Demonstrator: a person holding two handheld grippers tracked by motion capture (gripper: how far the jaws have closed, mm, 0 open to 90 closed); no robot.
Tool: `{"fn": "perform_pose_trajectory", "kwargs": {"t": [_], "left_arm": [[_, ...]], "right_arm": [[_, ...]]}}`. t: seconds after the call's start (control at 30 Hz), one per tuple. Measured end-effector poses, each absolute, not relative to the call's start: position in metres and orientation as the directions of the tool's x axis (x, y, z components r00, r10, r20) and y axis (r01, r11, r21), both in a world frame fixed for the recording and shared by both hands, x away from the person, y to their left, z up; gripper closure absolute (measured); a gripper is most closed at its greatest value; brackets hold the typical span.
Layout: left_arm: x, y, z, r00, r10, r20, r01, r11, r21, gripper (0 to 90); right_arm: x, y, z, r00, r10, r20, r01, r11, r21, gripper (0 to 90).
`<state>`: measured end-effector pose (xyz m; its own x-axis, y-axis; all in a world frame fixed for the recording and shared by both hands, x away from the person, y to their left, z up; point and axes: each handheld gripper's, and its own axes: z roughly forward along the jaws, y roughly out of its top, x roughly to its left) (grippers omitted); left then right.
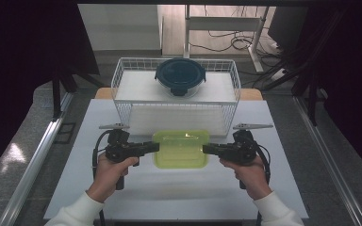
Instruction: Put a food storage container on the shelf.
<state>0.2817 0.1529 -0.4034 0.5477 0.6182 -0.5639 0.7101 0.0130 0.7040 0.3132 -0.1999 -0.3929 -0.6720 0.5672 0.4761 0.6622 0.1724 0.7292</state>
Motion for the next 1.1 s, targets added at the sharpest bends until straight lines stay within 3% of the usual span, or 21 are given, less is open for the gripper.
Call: {"fn": "perform_pose_trajectory", "kwargs": {"t": [1.1], "left_arm": [[0.320,0.164,-0.332,0.596,0.607,-0.525,0.645,0.027,0.764,78.1]], "right_arm": [[0.344,-0.192,-0.318,-0.724,0.556,0.408,0.565,0.139,0.813,78.0]]}}
